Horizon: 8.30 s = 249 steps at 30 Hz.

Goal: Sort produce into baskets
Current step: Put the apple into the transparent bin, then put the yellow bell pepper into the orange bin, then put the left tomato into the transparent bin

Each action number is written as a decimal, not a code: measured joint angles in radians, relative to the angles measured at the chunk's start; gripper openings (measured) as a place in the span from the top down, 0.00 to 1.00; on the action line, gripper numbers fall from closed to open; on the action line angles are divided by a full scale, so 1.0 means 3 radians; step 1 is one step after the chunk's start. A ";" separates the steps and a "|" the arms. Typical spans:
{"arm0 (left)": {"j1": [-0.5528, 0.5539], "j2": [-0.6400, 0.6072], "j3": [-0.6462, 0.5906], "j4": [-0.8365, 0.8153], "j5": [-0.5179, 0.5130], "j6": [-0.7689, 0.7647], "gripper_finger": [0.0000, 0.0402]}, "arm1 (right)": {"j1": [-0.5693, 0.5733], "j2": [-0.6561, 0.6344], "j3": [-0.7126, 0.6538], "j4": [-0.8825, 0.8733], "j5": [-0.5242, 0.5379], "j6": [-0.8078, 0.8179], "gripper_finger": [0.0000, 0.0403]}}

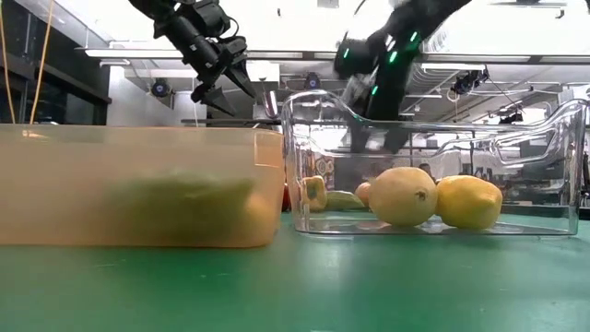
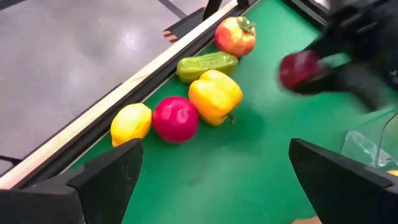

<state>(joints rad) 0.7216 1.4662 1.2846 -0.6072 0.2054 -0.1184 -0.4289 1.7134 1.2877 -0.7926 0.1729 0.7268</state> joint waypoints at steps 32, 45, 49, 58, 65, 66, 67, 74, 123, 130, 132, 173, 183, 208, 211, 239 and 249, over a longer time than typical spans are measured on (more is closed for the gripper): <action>-0.0896 0.0001 -0.0696 0.1791 0.0347 -0.1957 0.03 | 0.2220 -0.1170 -0.0744 -0.0068 -0.0164 0.0697 0.28; -0.0906 -0.0251 -0.0696 0.2379 0.0484 -0.2202 0.03 | 0.2131 -0.1171 -0.0744 -0.0036 -0.0237 0.0429 0.25; -0.0893 -0.0375 -0.0694 0.2251 0.0479 -0.2087 0.03 | 0.2081 -0.1171 -0.0744 -0.0037 -0.0262 0.0430 0.14; -0.0772 -0.0641 -0.0690 0.1762 0.0468 -0.1793 0.03 | 0.1913 -0.1171 -0.0733 -0.0009 -0.0467 0.0385 0.05; -0.0624 -0.0810 -0.0690 0.1052 0.0271 -0.1410 0.03 | 0.1686 -0.1174 -0.0432 0.0034 -0.0343 0.0252 0.05; -0.0609 -0.0824 -0.0690 0.0944 0.0230 -0.1348 0.03 | 0.1656 -0.1174 -0.0381 0.0038 -0.0255 0.0204 0.05; -0.0600 -0.0834 -0.0690 0.0831 0.0176 -0.1300 0.03 | 0.1620 -0.1174 -0.0336 0.0040 -0.0149 0.0192 0.05; -0.0563 -0.0839 -0.0690 0.0303 -0.0023 -0.0908 0.03 | 0.1308 -0.1175 -0.0240 0.0021 0.0847 0.0672 0.05; -0.0124 -0.0837 -0.1952 0.1525 0.0547 -0.1373 0.03 | -0.0179 0.1944 0.1904 -0.0413 -0.0087 0.0046 0.06; -0.0123 -0.0837 -0.1951 0.1626 0.0529 -0.1258 0.03 | -0.0182 0.1889 0.1885 -0.0372 -0.0093 -0.0150 0.24; -0.0123 -0.0843 -0.1949 0.1649 0.0542 -0.1199 0.03 | -0.0162 0.1805 0.1878 -0.0398 -0.0092 -0.0291 0.25; -0.1352 -0.0856 -0.1949 0.3618 0.0479 -0.2532 0.03 | 0.1889 -0.0403 -0.0477 0.2392 -0.0269 -0.0173 0.25; -0.1543 -0.0858 -0.1916 0.4600 -0.0197 -0.2759 0.03 | 0.1844 0.0548 -0.0056 0.3383 -0.0440 -0.0236 0.25; -0.1063 -0.1414 -0.1905 0.4315 0.0174 -0.2588 0.03 | 0.1631 0.0680 0.0080 0.3388 -0.0469 -0.0179 0.01; -0.1047 -0.1478 -0.1905 0.4240 0.0174 -0.2565 0.03 | 0.1570 0.0680 0.0080 0.3387 -0.0479 -0.0236 0.01; -0.0941 0.0486 0.0537 -0.0245 -0.0516 -0.1219 0.03 | 0.0623 -0.1884 0.0084 0.0704 0.0158 -0.1379 0.01; -0.0589 0.1836 0.1654 -0.0812 -0.0731 -0.0408 0.03 | 0.0624 -0.1593 0.0081 0.0129 0.0213 -0.0937 0.01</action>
<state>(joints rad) 0.5447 2.0171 1.7808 -0.8508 -0.0140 -0.2408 -0.2417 1.2354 1.3121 -0.7538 0.2369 0.4458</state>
